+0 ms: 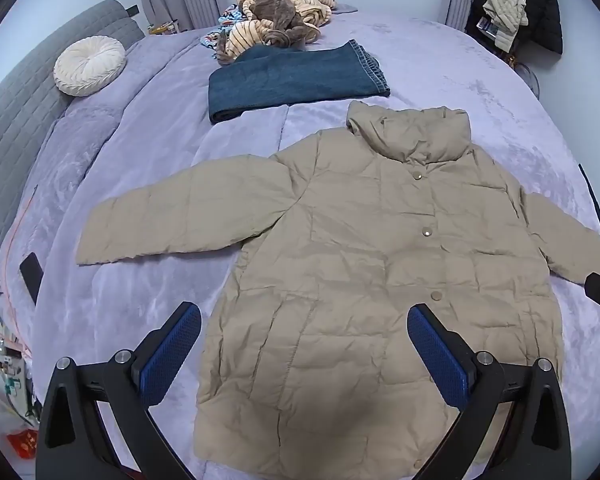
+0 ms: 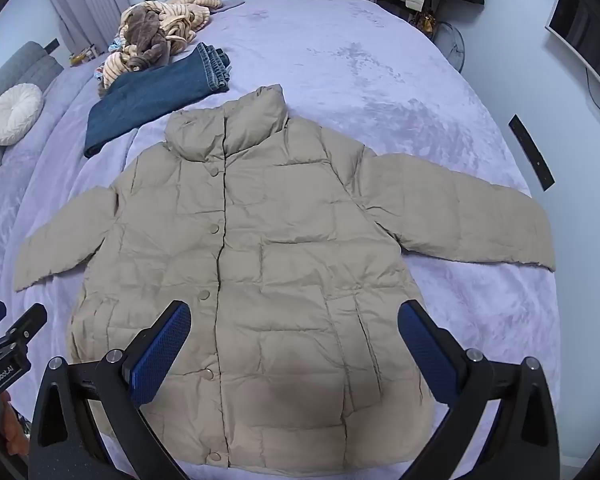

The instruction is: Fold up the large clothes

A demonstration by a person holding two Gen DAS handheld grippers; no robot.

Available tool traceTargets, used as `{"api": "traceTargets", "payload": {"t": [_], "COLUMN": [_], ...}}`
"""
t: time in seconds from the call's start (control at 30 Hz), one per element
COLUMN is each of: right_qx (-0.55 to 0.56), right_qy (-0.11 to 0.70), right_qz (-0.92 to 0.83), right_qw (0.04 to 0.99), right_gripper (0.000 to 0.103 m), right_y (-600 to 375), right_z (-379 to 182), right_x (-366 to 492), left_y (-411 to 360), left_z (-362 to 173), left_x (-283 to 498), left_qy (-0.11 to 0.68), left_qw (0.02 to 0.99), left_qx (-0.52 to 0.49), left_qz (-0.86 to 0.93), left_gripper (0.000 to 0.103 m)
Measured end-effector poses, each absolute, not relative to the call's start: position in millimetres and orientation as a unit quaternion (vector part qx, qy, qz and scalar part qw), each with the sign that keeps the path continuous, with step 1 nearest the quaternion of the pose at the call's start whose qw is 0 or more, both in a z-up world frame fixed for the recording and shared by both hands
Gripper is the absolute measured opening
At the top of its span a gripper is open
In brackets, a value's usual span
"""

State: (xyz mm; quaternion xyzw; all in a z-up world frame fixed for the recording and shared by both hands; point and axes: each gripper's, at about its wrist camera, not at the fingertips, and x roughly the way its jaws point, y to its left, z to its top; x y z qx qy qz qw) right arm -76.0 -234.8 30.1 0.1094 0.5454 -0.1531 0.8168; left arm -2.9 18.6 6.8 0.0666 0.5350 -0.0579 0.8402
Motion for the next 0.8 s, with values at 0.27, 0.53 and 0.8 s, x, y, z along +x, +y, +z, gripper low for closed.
{"api": "traceTargets", "payload": {"t": [0.27, 0.53, 0.8], "right_qx": [0.109, 0.11, 0.111], "right_qy": [0.544, 0.545, 0.544], "right_qz": [-0.153, -0.151, -0.152], "right_qw": [0.818, 0.817, 0.817], "right_gripper": [0.103, 0.103, 0.103], "right_y": [-234.5, -235.3, -232.8], "right_z": [29.7, 30.8, 30.2], "right_x": [-74.1, -74.1, -72.9], "left_y": [19.2, 18.7, 18.6], "left_z": [6.6, 6.6, 6.6], "left_x": [-2.7, -2.6, -2.6], "left_qy": [0.536, 0.537, 0.537], "left_qw": [0.839, 0.839, 0.839], "left_qx": [0.068, 0.067, 0.068], "left_qz": [-0.056, -0.055, -0.056], "left_gripper": [0.103, 0.103, 0.103]}}
